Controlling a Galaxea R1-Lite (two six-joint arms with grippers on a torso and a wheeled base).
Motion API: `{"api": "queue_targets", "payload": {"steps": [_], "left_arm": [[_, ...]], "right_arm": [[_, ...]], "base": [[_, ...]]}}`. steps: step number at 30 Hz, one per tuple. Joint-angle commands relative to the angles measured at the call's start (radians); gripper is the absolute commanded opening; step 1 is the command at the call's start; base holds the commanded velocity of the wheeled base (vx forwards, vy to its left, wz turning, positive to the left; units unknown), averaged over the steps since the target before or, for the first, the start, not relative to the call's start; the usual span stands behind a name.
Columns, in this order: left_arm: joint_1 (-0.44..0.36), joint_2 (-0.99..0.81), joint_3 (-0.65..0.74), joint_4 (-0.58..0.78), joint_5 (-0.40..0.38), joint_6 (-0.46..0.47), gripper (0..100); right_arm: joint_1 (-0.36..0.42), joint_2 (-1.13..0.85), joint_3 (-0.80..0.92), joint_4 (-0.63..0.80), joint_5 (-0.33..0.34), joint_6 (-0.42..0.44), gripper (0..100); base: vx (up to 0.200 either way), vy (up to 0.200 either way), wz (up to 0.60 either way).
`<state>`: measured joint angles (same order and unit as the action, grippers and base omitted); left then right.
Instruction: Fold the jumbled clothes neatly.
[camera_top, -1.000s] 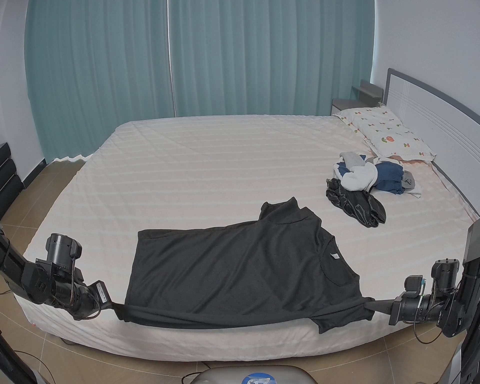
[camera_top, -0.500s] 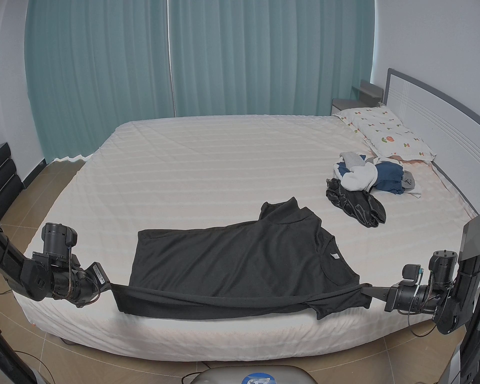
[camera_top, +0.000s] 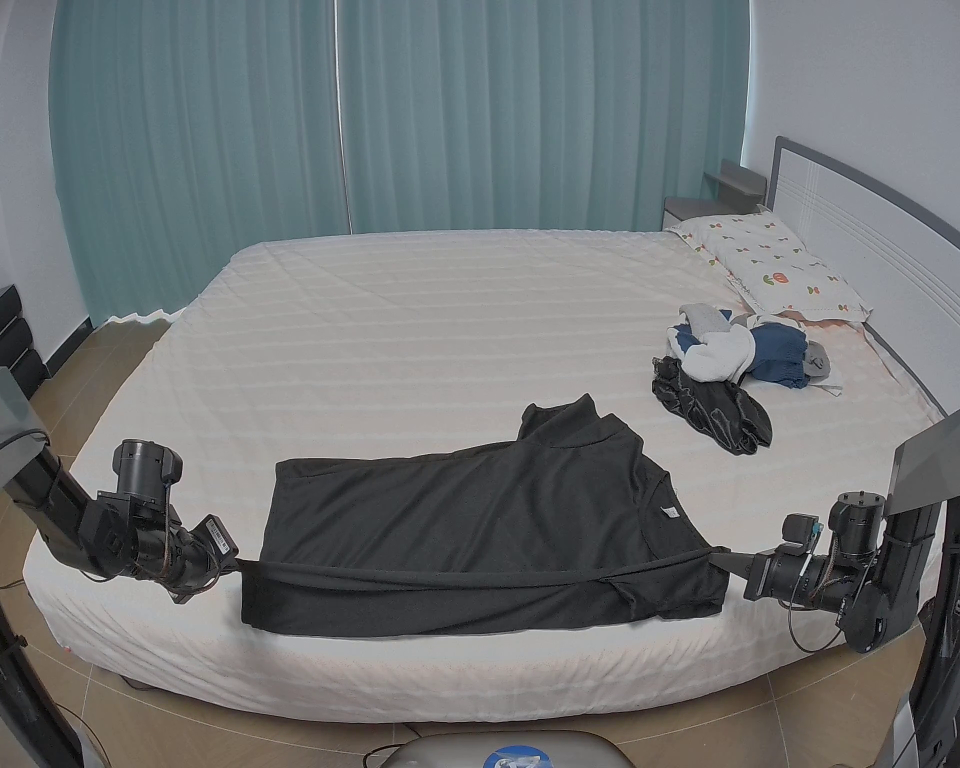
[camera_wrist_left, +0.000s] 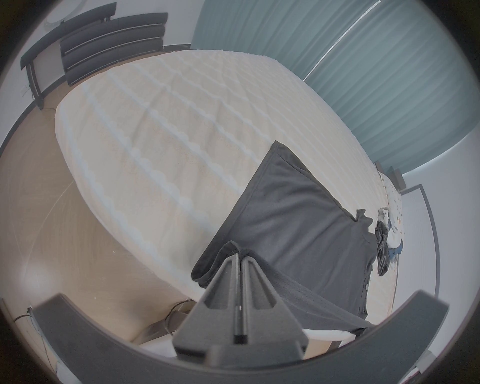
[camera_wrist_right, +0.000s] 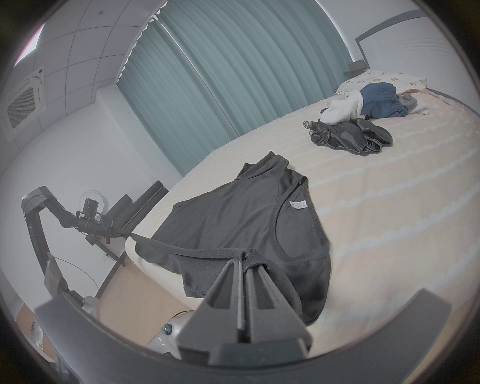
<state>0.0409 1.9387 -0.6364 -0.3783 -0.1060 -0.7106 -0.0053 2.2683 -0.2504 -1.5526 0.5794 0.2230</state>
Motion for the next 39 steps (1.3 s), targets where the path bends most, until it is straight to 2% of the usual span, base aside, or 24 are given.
{"api": "queue_targets", "payload": {"steps": [1, 4, 6, 9, 12, 20, 25, 26, 32, 35, 39], "left_arm": [[0.001, 0.092, -0.055, -0.001, 0.000, -0.018, 0], [0.001, 0.120, -0.075, -0.004, -0.001, -0.018, 0], [-0.001, 0.161, -0.109, -0.016, 0.000, -0.020, 0], [-0.001, 0.209, -0.146, -0.034, 0.002, -0.024, 0], [-0.001, 0.238, -0.175, -0.036, 0.011, -0.056, 0], [-0.001, 0.289, -0.213, -0.037, 0.017, -0.075, 0], [-0.003, 0.296, -0.224, -0.037, 0.020, -0.076, 0], [-0.003, 0.296, -0.226, -0.037, 0.020, -0.076, 100], [-0.003, 0.293, -0.227, -0.047, 0.019, -0.118, 100], [-0.001, 0.292, -0.213, -0.100, 0.015, -0.153, 100], [0.010, 0.284, -0.200, -0.128, -0.004, -0.181, 100]], "right_arm": [[0.018, 0.079, -0.058, -0.009, -0.010, 0.001, 0], [0.028, 0.091, -0.082, -0.009, -0.012, 0.016, 0], [0.050, 0.108, -0.122, -0.009, -0.027, 0.058, 0], [0.084, 0.149, -0.185, -0.009, -0.101, 0.101, 0], [0.091, 0.177, -0.222, -0.009, -0.133, 0.105, 0], [0.094, 0.208, -0.240, -0.009, -0.158, 0.108, 0], [0.103, 0.215, -0.251, -0.011, -0.164, 0.150, 0], [0.103, 0.215, -0.253, -0.009, -0.164, 0.157, 100], [0.096, 0.185, -0.256, -0.012, -0.184, 0.236, 100], [0.088, 0.097, -0.242, -0.009, -0.266, 0.328, 100], [0.090, 0.023, -0.181, -0.004, -0.311, 0.369, 100]], "base": [[0.000, 0.000, 0.00], [0.000, 0.000, 0.00], [0.000, 0.000, 0.00], [0.000, 0.000, 0.00], [0.000, 0.000, 0.00], [0.000, 0.000, 0.00], [0.000, 0.000, 0.00], [0.000, 0.000, 0.00], [0.000, 0.000, 0.00], [0.000, 0.000, 0.00], [0.000, 0.000, 0.00]]}}
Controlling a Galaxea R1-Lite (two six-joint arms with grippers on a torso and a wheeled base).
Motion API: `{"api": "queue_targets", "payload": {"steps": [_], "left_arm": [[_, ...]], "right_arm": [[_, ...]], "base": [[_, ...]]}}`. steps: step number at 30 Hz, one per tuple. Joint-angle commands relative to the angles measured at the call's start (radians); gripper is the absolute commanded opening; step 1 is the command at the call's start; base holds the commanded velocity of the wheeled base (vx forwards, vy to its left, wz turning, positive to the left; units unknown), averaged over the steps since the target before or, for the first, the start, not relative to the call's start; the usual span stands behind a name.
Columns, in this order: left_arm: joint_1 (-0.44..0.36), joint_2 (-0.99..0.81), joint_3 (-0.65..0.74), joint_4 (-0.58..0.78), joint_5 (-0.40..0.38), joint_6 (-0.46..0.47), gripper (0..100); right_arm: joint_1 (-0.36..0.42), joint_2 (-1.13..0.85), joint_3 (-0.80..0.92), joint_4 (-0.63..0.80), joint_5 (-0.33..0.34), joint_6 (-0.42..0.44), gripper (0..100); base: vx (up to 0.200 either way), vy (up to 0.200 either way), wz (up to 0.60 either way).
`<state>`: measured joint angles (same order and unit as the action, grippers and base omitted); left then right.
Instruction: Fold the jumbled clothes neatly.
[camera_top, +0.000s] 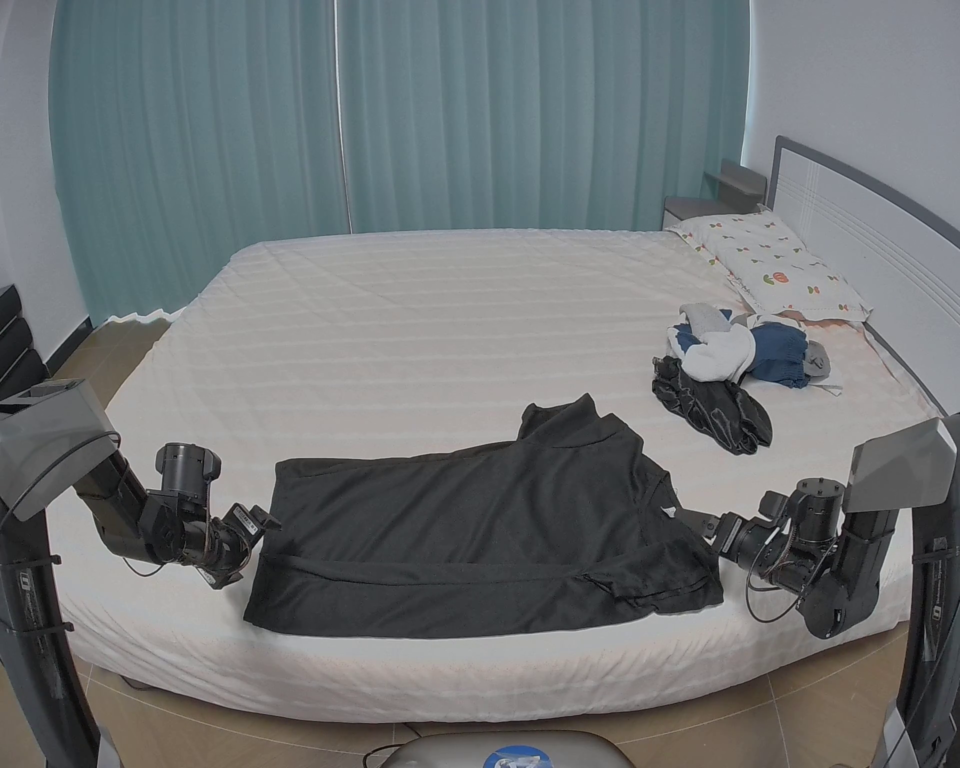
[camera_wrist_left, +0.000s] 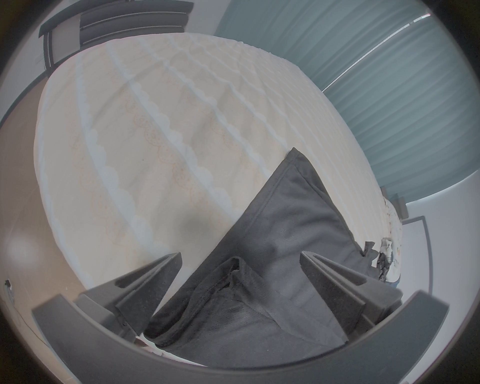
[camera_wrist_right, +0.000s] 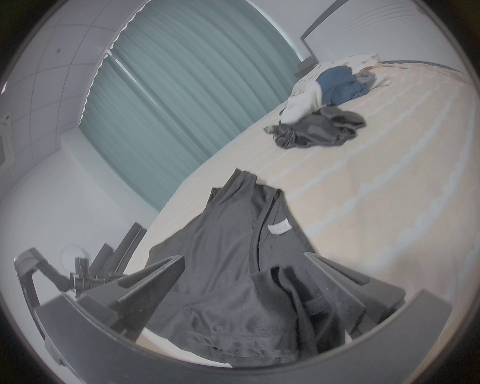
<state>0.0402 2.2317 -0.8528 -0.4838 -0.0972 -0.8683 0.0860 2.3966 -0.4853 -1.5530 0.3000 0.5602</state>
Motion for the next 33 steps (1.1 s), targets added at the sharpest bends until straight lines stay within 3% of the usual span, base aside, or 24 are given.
{"api": "queue_targets", "payload": {"steps": [1, 7, 15, 33], "left_arm": [[0.020, -0.015, 0.018, -0.024, -0.032, -0.035, 100], [0.058, -0.066, 0.047, -0.022, -0.168, -0.051, 100], [0.116, -0.110, 0.110, -0.071, -0.311, -0.047, 100], [0.115, -0.103, 0.113, -0.082, -0.306, -0.038, 100]], "right_arm": [[0.001, -0.134, 0.090, -0.004, -0.033, 0.044, 100], [0.077, -0.197, 0.225, -0.002, -0.041, 0.164, 100], [0.198, -0.074, 0.202, 0.028, -0.188, 0.322, 100], [0.230, 0.024, 0.116, 0.028, -0.205, 0.386, 100]], "base": [[0.000, 0.000, 0.00], [0.000, 0.000, 0.00], [0.000, 0.000, 0.00], [0.000, 0.000, 0.00]]}}
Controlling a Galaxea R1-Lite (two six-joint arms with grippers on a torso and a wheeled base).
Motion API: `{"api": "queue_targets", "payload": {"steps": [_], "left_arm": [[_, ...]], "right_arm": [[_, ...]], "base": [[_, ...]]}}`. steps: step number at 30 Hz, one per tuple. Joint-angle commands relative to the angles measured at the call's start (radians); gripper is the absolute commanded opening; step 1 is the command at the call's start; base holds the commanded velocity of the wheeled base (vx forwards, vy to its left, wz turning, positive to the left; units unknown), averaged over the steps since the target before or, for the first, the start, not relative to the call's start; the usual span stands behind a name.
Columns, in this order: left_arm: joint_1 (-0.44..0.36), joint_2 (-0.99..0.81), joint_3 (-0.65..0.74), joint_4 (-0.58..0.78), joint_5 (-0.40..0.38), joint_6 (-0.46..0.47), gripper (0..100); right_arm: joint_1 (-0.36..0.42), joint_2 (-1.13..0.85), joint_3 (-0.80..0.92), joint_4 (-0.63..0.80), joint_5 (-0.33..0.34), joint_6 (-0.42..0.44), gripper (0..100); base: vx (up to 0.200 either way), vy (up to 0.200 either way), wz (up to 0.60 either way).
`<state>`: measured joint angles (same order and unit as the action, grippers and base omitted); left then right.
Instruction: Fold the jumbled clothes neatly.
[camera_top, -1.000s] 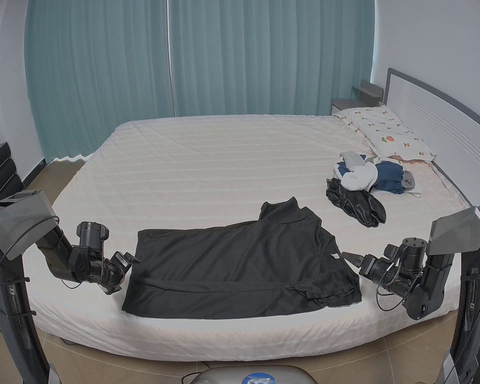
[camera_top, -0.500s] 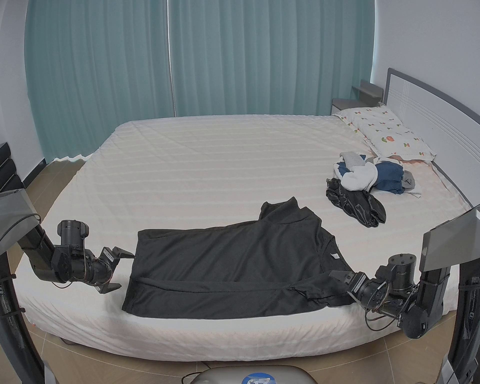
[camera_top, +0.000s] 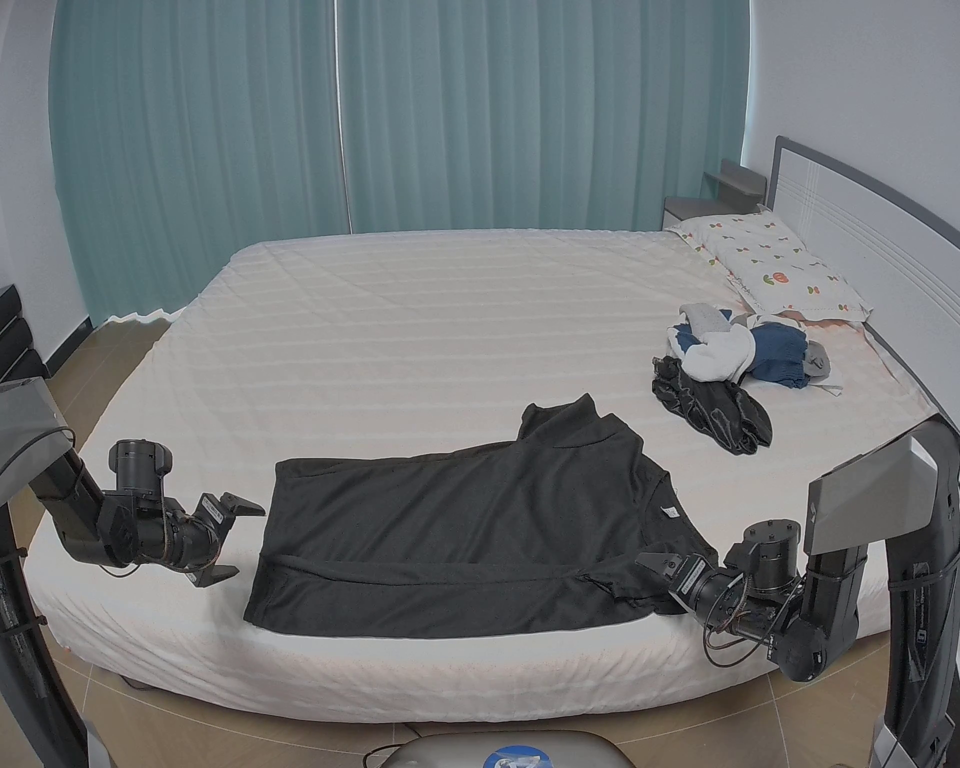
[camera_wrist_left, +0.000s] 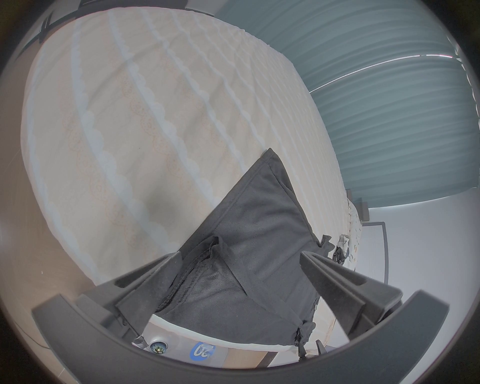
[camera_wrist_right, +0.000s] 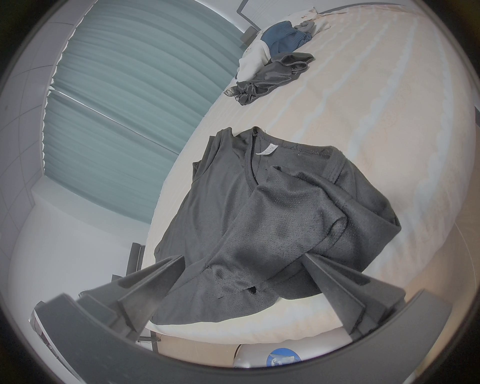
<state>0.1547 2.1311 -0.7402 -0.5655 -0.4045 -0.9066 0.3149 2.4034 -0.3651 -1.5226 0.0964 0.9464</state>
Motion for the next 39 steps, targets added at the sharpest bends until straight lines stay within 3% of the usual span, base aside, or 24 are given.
{"api": "queue_targets", "payload": {"steps": [1, 10, 34, 35, 39], "left_arm": [[0.000, -0.002, 0.001, -0.001, 0.001, 0.000, 100], [0.000, -0.002, 0.001, -0.001, 0.001, 0.002, 100], [0.000, -0.002, 0.001, -0.002, 0.001, 0.002, 100], [-0.001, -0.002, 0.001, -0.001, 0.003, 0.002, 100], [0.000, -0.002, 0.001, -0.001, 0.001, 0.002, 100]], "right_arm": [[0.001, 0.017, -0.006, -0.002, -0.001, 0.000, 100], [0.016, -0.009, 0.017, -0.001, -0.056, -0.001, 100], [0.023, 0.039, 0.002, -0.014, -0.092, 0.000, 100], [0.021, 0.039, -0.002, -0.013, -0.095, 0.000, 0], [0.021, 0.043, -0.006, -0.013, -0.099, 0.000, 0]], "base": [[0.000, 0.000, 0.00], [0.000, 0.000, 0.00], [0.000, 0.000, 0.00], [0.000, 0.000, 0.00], [0.000, 0.000, 0.00]]}}
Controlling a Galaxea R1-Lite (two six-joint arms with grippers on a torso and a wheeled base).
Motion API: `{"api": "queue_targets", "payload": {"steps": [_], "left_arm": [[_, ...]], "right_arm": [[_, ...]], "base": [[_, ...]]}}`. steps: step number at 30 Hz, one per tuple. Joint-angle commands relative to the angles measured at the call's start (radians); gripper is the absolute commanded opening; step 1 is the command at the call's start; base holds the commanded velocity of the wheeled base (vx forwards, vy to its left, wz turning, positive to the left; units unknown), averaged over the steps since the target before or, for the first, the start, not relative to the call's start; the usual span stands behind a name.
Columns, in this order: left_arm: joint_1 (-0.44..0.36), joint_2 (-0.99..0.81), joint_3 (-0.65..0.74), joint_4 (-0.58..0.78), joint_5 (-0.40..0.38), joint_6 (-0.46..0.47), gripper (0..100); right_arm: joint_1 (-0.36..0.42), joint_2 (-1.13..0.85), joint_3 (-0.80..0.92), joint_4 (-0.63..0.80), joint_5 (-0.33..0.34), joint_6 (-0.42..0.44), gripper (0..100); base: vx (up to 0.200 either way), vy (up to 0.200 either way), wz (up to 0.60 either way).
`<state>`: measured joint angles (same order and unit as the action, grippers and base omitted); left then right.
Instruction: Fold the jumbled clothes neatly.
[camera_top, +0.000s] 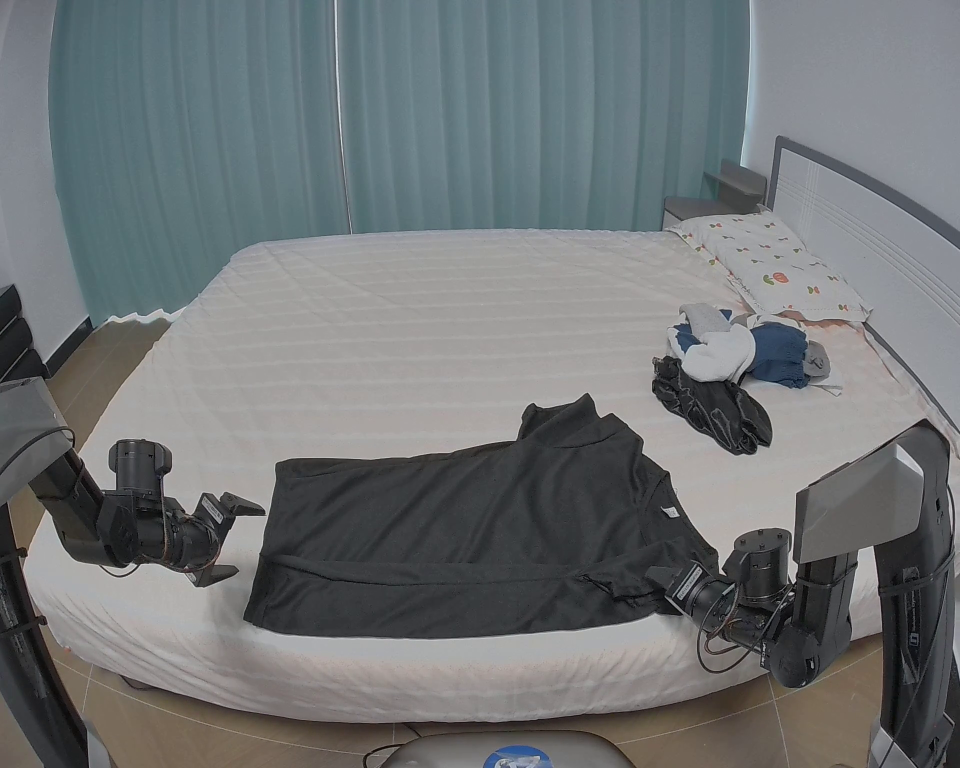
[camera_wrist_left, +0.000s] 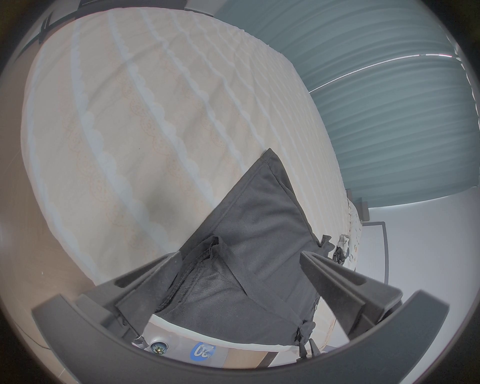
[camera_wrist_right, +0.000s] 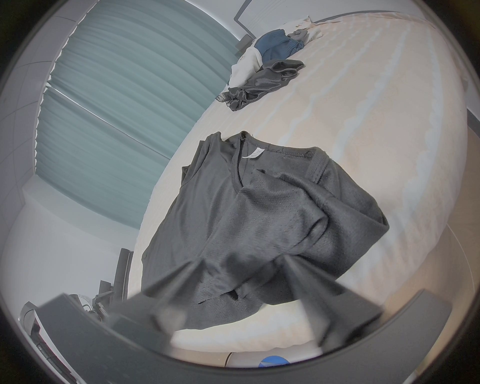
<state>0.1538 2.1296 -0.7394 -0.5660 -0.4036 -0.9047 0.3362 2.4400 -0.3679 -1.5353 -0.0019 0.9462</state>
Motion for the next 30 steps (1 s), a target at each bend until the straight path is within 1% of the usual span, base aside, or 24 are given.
{"api": "queue_targets", "payload": {"steps": [1, 7, 17, 22, 24, 30], "left_arm": [[0.001, 0.000, 0.000, 0.000, 0.002, 0.000, 100], [0.000, 0.000, 0.002, 0.000, 0.002, 0.000, 100], [0.000, 0.000, 0.003, 0.000, 0.003, 0.001, 100], [0.000, 0.000, 0.003, 0.000, 0.003, 0.001, 100], [0.000, 0.000, 0.003, 0.000, 0.003, 0.001, 100], [0.000, 0.000, 0.003, 0.000, 0.003, 0.001, 100]], "right_arm": [[-0.002, 0.008, -0.003, 0.004, -0.006, 0.000, 0], [-0.002, -0.013, 0.004, 0.000, -0.010, 0.000, 0], [0.007, -0.145, 0.000, 0.015, -0.018, -0.006, 0], [0.011, -0.197, -0.003, 0.069, -0.016, -0.006, 0], [0.023, -0.219, 0.009, 0.078, -0.015, -0.006, 0], [0.035, -0.225, 0.023, 0.119, -0.015, -0.004, 0]], "base": [[0.000, 0.000, 0.00], [0.000, 0.000, 0.00], [0.000, 0.000, 0.00], [0.000, 0.000, 0.00], [0.000, 0.000, 0.00], [0.000, 0.000, 0.00]]}}
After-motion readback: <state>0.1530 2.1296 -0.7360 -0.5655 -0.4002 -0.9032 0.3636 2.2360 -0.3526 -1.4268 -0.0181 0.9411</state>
